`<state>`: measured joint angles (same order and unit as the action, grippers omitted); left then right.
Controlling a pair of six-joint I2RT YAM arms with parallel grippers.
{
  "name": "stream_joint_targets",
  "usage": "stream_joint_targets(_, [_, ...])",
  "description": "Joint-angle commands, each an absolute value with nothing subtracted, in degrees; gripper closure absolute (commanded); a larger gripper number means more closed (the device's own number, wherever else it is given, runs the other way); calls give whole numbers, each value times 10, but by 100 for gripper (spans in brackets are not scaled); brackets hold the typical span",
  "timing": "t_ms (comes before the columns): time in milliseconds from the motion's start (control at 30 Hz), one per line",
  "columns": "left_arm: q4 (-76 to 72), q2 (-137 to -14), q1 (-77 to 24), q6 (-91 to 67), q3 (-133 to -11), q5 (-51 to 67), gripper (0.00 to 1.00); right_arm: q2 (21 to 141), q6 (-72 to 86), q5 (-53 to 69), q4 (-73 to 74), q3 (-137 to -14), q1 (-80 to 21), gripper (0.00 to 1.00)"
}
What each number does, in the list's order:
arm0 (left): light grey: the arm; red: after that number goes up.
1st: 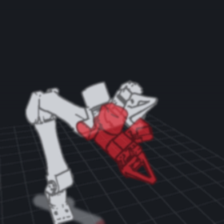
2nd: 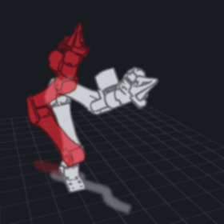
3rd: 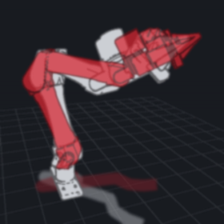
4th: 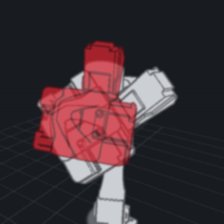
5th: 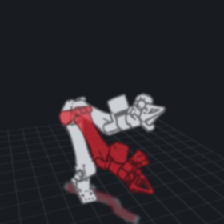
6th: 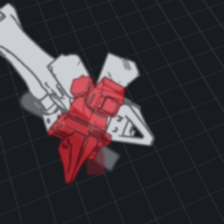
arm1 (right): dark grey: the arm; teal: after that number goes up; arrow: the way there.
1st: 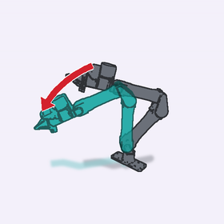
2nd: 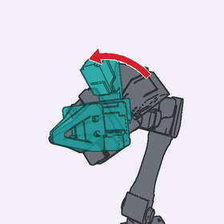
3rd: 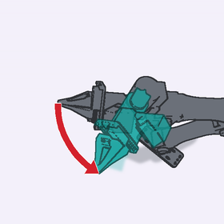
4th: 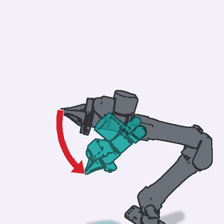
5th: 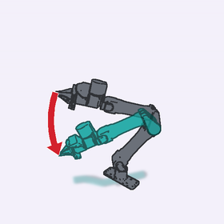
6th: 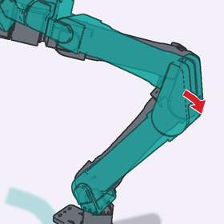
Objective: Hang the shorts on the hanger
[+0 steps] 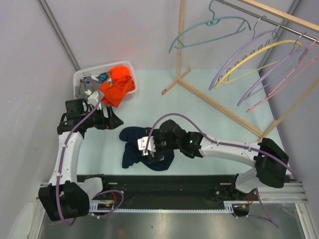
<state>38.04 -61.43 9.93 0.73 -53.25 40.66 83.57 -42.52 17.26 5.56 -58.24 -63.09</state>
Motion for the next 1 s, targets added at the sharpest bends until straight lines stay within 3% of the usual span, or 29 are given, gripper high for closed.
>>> stream_joint_targets(0, [392, -578, 104, 61, -555, 395, 14, 894, -397, 190, -70, -576, -640, 17])
stream_joint_targets(133, [395, -562, 104, 74, -560, 391, 14, 972, -370, 142, -99, -599, -566, 27])
stream_joint_targets(300, [396, -569, 103, 83, -559, 389, 14, 1058, -293, 90, -55, -719, -470, 54])
stream_joint_targets(400, [385, -570, 103, 97, -552, 384, 15, 1065, -225, 83, -47, -758, -422, 60])
stream_joint_targets(733, [348, -555, 9, 259, -478, 331, 16, 982, -205, 169, 40, -700, -429, 36])
stream_joint_targets(967, [292, -583, 7, 211, -453, 354, 17, 1035, -240, 89, 13, -721, -483, 22])
